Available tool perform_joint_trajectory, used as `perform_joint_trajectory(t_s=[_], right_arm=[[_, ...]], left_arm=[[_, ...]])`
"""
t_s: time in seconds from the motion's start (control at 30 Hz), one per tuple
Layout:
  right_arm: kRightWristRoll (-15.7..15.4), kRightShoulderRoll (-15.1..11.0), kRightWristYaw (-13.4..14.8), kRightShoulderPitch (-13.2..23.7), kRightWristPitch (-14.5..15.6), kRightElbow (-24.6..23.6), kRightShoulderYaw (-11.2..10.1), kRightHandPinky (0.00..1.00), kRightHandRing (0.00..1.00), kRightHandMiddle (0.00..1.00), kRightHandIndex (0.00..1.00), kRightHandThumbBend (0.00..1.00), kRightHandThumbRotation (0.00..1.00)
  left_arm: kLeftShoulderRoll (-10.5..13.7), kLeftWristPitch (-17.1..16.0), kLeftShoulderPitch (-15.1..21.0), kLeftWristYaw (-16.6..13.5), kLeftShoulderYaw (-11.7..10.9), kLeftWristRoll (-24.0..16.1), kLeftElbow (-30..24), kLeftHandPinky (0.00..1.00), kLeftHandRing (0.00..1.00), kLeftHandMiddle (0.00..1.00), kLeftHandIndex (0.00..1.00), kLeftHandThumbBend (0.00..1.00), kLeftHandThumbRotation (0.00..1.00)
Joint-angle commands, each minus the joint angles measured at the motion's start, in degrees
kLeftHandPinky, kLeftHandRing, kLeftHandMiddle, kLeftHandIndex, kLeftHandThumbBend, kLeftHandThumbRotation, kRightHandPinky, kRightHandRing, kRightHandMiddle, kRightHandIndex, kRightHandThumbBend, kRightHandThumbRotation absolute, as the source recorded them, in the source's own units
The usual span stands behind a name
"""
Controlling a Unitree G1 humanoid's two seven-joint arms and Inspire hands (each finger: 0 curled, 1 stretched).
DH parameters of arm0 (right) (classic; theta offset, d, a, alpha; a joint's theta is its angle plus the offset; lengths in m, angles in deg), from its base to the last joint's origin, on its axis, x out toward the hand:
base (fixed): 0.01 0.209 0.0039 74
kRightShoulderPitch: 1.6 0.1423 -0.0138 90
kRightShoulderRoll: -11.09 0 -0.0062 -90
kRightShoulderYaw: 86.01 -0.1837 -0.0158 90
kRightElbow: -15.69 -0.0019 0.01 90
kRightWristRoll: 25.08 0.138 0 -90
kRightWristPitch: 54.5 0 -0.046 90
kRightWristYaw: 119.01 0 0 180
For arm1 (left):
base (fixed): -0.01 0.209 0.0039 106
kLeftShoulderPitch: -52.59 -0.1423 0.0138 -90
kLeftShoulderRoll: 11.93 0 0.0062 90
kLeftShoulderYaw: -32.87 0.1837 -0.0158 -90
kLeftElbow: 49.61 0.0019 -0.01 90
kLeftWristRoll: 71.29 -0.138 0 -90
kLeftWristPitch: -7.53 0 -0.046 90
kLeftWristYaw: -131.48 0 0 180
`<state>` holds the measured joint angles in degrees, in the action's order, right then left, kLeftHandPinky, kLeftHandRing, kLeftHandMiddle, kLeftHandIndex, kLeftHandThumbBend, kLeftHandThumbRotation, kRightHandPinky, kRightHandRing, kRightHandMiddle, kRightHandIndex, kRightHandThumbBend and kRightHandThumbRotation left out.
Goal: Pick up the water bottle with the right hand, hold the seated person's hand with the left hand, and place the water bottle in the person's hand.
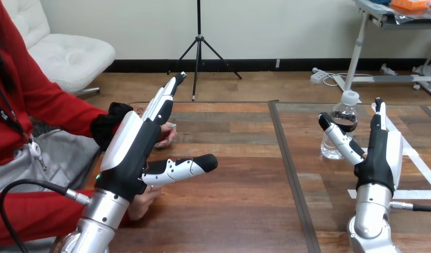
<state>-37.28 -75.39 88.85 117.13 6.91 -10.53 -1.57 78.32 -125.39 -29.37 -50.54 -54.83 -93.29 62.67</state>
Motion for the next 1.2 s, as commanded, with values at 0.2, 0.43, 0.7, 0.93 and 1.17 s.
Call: perform_joint_trajectory(t_s=[0.2,0.43,0.7,0.93,1.17], right_arm=[[1.4,-1.4,-0.2,7.0,2.2,3.2,-0.5,1.00,1.00,1.00,1.00,1.00,0.62],[2.5,-1.6,-0.9,8.1,3.5,4.6,-0.8,1.00,1.00,1.00,1.00,1.00,0.63],[3.0,-2.0,-1.0,9.2,5.5,5.8,-0.6,1.00,1.00,1.00,1.00,1.00,0.65],[4.5,-2.2,-2.8,9.9,6.2,6.6,-1.2,1.00,1.00,1.00,1.00,1.00,0.65],[5.2,-2.5,-3.8,10.4,6.7,7.2,-1.4,1.00,1.00,1.00,1.00,1.00,0.65]], left_arm=[[1.3,-1.1,1.4,1.3,0.6,1.5,-2.4,1.00,1.00,1.00,1.00,1.00,0.80],[1.7,-0.7,0.7,2.1,0.6,1.9,-3.6,1.00,1.00,1.00,1.00,1.00,0.80],[1.5,0.2,0.0,1.9,0.4,1.6,-4.7,1.00,1.00,1.00,1.00,1.00,0.77],[1.2,1.9,-1.4,1.2,0.3,0.6,-6.3,1.00,1.00,1.00,1.00,1.00,0.75],[1.1,2.4,-2.2,1.0,0.5,0.6,-7.1,1.00,1.00,1.00,1.00,1.00,0.74]])
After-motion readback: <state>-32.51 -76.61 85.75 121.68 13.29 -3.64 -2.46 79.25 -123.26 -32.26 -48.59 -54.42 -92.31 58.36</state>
